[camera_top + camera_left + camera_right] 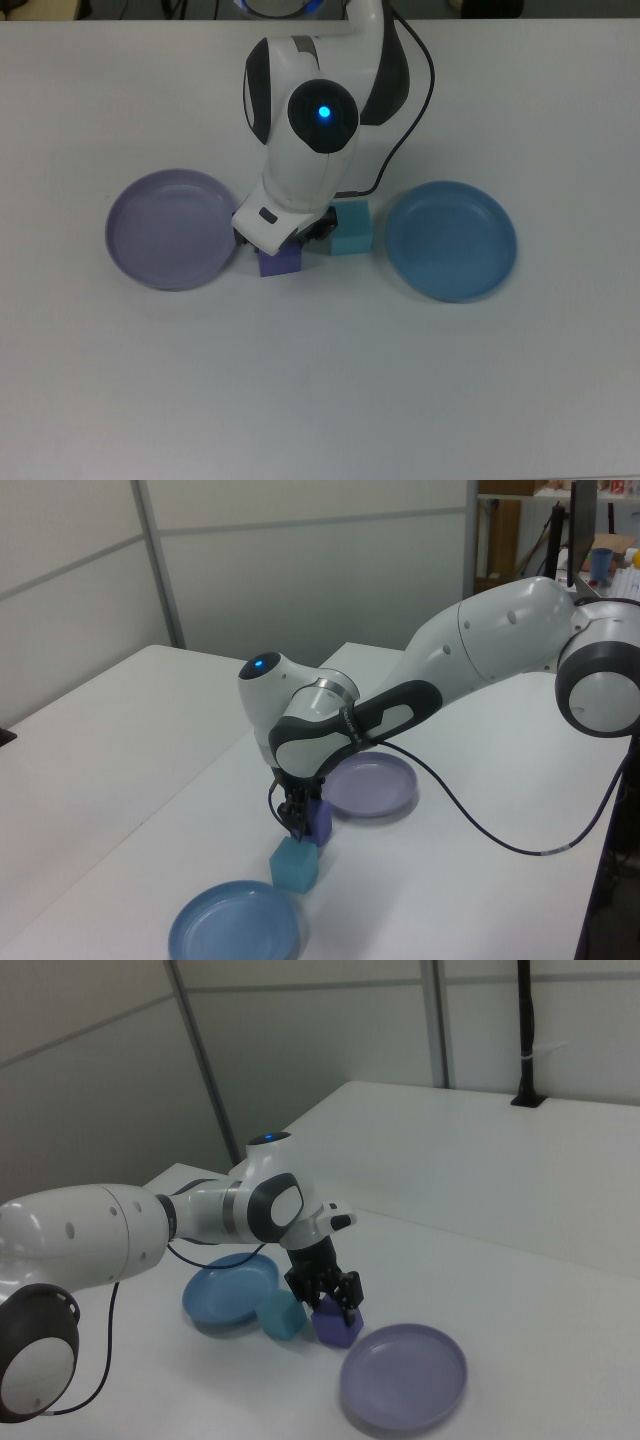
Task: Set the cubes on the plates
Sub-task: 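Close the gripper on the purple cube and lift it, then move the purple cube over the lavender plate and release it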
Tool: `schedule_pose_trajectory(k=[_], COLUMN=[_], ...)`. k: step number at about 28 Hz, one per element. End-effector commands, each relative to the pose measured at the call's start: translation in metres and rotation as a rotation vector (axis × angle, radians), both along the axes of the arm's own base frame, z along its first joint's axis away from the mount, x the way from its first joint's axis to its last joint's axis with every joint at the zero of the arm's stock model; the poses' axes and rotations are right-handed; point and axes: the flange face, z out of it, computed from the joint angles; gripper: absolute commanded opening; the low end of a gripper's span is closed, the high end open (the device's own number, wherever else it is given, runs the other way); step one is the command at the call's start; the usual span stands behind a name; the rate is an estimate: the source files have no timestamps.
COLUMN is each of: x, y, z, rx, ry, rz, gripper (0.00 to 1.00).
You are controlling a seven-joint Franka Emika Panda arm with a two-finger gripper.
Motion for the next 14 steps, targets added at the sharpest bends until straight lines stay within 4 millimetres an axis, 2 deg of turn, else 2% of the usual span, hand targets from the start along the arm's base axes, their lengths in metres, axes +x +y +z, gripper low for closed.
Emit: schedule_pose_trajectory(k=[1,4,6,7,10,14], x=[-0.002,-0.003,-0.006,-0.009,-0.009,-0.011], y=[-0.005,-0.026,-0.044,-0.061,-0.087,-0.127], z=[0.026,0.058,0.072,0.078,0.079,0.065], rx=[0.013,0.055,0.066,0.061,0.055,0.035], ry=[-0.04,-0.077,-0.07,-0.053,-0.046,-0.028], rz=[-0.025,-0.078,-0.109,-0.123,-0.132,-0.175], gripper=[0.02,0.02,0.02,0.03,0.04,0.11])
